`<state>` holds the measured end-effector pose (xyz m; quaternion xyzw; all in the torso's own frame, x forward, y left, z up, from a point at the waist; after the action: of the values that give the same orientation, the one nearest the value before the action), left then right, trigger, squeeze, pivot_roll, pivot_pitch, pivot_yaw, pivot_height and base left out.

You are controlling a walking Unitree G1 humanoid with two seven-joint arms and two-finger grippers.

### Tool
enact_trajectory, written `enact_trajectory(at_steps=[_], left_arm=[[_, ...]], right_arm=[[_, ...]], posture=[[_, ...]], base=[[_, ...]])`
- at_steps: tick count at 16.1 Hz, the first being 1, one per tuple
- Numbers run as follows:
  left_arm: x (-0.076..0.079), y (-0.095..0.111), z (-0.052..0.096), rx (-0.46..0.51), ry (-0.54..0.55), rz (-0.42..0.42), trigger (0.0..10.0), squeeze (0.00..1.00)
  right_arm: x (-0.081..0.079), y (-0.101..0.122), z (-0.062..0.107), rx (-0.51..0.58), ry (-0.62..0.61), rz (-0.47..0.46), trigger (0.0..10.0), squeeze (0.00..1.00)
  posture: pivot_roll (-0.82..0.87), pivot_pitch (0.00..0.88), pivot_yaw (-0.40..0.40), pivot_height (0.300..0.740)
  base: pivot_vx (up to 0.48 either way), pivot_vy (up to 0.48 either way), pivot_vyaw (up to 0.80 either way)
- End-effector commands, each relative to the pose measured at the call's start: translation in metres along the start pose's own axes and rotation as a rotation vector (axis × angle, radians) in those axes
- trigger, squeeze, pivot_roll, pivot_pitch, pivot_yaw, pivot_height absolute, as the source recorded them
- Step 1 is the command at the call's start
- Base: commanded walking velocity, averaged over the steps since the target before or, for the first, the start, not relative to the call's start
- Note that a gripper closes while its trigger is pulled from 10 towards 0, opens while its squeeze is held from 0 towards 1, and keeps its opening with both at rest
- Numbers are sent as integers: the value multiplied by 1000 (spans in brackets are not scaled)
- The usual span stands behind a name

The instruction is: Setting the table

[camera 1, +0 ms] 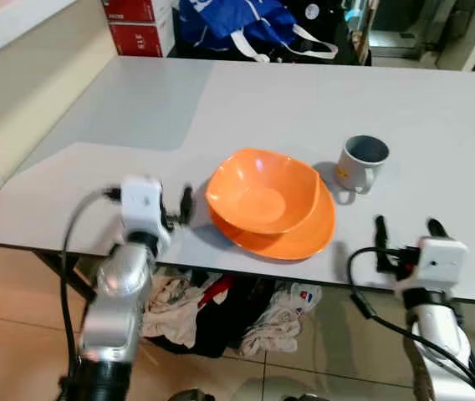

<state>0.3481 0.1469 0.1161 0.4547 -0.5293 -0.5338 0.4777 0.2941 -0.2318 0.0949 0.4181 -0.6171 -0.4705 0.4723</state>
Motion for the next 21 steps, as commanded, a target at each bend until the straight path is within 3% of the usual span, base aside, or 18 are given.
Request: enact_trajectory(at_steps=[1,2,4,5,8,13,17,18,19,21], left_arm=[[13,9,1,29,-60,30,10000,0],[19,11,2,34,-87,51,10000,0],[53,5,1,-52,-234,271,10000,0],[57,3,1,-71,-255,306,10000,0],[51,-21,7,-124,-284,199,10000,0],[68,7,-1,-33,-340,152,10000,0],[71,24,-4,23,-339,122,10000,0],[69,30,-6,57,-322,93,10000,0],[58,41,-7,117,-252,42,10000,0],[33,48,-4,170,-138,29,10000,0]], right_arm=[[4,2,-2,-3,-15,-18,10000,0],[1,6,-4,4,-3,-20,10000,0],[-11,15,-8,26,30,-41,10000,0],[-12,16,-8,29,30,-44,10000,0],[-23,17,2,24,70,-74,10000,0],[-23,15,7,12,67,-60,10000,0],[-27,14,6,10,74,-58,10000,0],[-29,13,5,9,76,-57,10000,0],[-28,14,5,18,68,-56,10000,0],[-18,24,4,66,29,-61,10000,0]], posture=[[-42,23,38,740],[-43,24,37,740],[-45,14,34,740],[-46,15,35,740],[-78,26,56,740],[-86,24,55,740],[-74,18,54,740],[-68,12,50,740],[-63,7,47,740],[-60,1,45,740]], base=[[0,0,0],[0,0,0],[0,0,0],[0,0,0],[0,0,0],[0,0,0],[0,0,0],[0,0,0],[0,0,0],[0,0,0]])
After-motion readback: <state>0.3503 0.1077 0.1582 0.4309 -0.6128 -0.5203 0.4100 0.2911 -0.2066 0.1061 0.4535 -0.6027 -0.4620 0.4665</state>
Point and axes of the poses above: a point about 5 cm out from each wrist's last joint towards the gripper, its own z axis pointing back from the gripper into the wrist, its own y axis along the axis of the wrist's last joint, x = y × z, the point moved 6 cm from there along -z, pointing out of the wrist towards the gripper, and after that the axes turned 3 degrees about z, right-handed, at the moved point
